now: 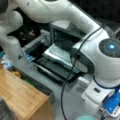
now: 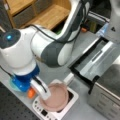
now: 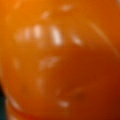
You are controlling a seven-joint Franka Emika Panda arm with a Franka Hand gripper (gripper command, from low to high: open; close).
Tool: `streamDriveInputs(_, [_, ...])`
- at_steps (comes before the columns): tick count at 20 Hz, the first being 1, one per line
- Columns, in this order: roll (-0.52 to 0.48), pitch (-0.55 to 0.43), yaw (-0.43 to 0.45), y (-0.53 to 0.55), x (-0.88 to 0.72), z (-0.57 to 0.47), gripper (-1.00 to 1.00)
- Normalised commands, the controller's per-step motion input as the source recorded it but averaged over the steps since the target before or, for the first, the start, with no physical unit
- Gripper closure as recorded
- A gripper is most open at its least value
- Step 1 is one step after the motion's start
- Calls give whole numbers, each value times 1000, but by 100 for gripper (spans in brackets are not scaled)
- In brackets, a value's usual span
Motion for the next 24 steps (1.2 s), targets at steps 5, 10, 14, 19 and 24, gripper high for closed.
streamDriveInputs(5, [-168,-109,-79,299,-475,-123,100])
streamDriveInputs(10, [-180,-158,-70,219,-478,-138,100])
streamDriveInputs(14, [-182,-209,-46,152,-461,-181,100])
streamDriveInputs(19, [-210,-256,-43,139,-420,-215,100])
streamDriveInputs(24, [-232,-274,-23,155,-388,-222,100])
